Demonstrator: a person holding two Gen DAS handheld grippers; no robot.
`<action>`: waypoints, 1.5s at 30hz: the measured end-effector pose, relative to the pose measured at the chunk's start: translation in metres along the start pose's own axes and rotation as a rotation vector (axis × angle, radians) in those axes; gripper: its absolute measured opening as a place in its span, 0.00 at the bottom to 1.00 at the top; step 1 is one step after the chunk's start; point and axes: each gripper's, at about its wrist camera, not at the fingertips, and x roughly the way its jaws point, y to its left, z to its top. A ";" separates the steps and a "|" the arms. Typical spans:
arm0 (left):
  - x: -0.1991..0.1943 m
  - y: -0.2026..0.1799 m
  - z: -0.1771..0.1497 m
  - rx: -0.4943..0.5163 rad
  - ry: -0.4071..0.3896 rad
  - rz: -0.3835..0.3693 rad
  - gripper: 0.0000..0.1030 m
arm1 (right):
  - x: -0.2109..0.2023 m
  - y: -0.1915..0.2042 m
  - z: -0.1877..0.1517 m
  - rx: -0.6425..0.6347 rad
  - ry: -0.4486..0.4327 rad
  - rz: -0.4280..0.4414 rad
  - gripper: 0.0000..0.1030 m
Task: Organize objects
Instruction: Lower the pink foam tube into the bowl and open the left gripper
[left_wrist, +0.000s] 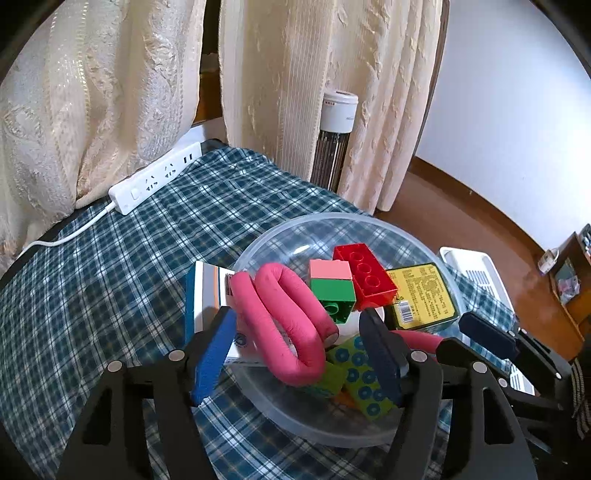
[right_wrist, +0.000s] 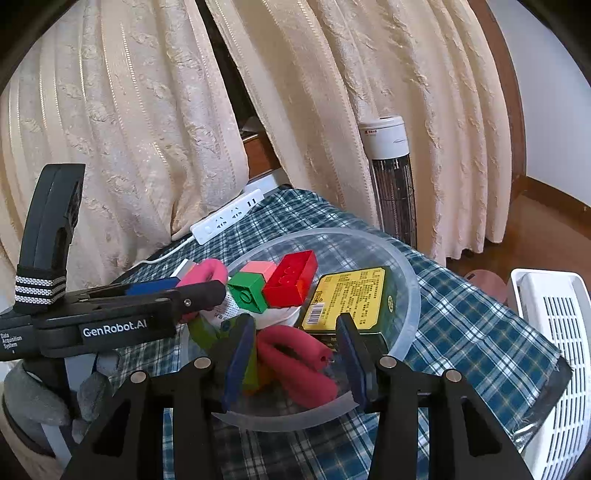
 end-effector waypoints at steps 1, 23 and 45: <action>-0.002 0.000 0.000 -0.003 -0.005 -0.009 0.68 | -0.001 0.000 0.000 -0.001 -0.001 -0.001 0.48; 0.015 -0.006 -0.004 -0.033 0.037 -0.100 0.69 | -0.009 -0.008 -0.002 0.011 -0.016 -0.031 0.48; -0.047 -0.013 -0.026 0.055 -0.106 0.006 0.85 | -0.033 0.006 -0.014 0.003 -0.002 -0.078 0.86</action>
